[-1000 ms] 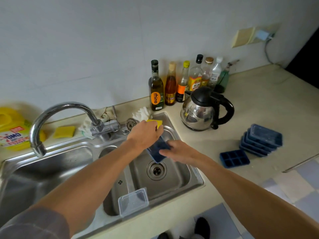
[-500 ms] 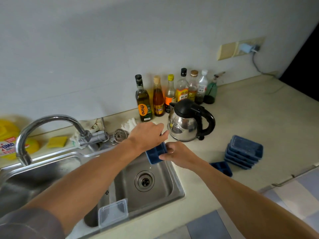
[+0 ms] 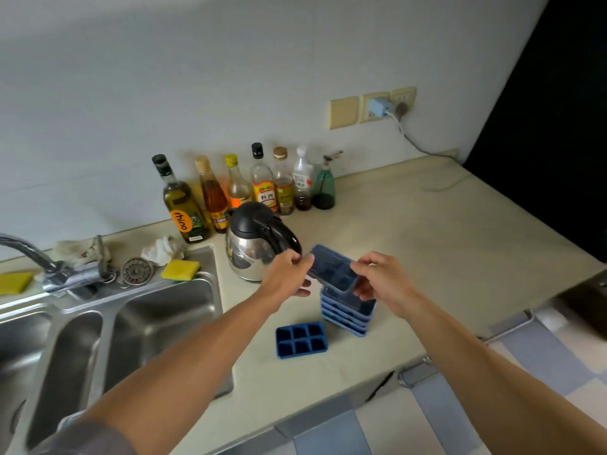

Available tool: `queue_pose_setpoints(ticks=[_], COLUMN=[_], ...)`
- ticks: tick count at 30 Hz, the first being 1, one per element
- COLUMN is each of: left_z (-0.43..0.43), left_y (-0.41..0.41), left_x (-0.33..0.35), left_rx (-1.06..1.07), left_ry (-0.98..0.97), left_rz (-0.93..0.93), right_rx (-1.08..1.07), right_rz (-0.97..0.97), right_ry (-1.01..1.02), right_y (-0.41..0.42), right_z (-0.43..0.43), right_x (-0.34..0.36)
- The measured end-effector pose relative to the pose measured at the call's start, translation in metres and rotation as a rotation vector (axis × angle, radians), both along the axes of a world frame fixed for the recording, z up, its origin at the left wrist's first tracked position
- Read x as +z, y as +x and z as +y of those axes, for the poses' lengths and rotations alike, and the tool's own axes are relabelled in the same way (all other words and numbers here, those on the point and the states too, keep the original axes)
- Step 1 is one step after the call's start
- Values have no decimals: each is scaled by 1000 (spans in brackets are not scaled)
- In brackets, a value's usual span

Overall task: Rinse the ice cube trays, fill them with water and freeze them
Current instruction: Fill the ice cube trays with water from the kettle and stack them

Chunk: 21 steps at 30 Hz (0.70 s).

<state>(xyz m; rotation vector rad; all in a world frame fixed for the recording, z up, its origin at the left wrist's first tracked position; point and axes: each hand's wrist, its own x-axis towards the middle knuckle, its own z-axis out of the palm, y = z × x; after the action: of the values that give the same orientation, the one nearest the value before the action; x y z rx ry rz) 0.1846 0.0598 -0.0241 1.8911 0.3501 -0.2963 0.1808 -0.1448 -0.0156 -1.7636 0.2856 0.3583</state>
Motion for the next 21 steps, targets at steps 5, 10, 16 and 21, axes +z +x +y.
queue_pose_setpoints(ticks=[5, 10, 16, 21], left_z=[-31, -38, -34, -32], left_y=[-4, -8, -11, -15], left_x=[-16, -26, -30, -27], left_rx=[-6, -13, -28, -44], left_ry=[108, 184, 139, 123], left_rz=[6, 37, 37, 56], right_rx=[-19, 31, 121, 106], right_rz=[41, 2, -81, -448], right_ry=[-40, -227, -444, -780], right_y=[8, 4, 1, -23], right_z=[-33, -39, -39, -25], right_x=[-15, -37, -36, -23])
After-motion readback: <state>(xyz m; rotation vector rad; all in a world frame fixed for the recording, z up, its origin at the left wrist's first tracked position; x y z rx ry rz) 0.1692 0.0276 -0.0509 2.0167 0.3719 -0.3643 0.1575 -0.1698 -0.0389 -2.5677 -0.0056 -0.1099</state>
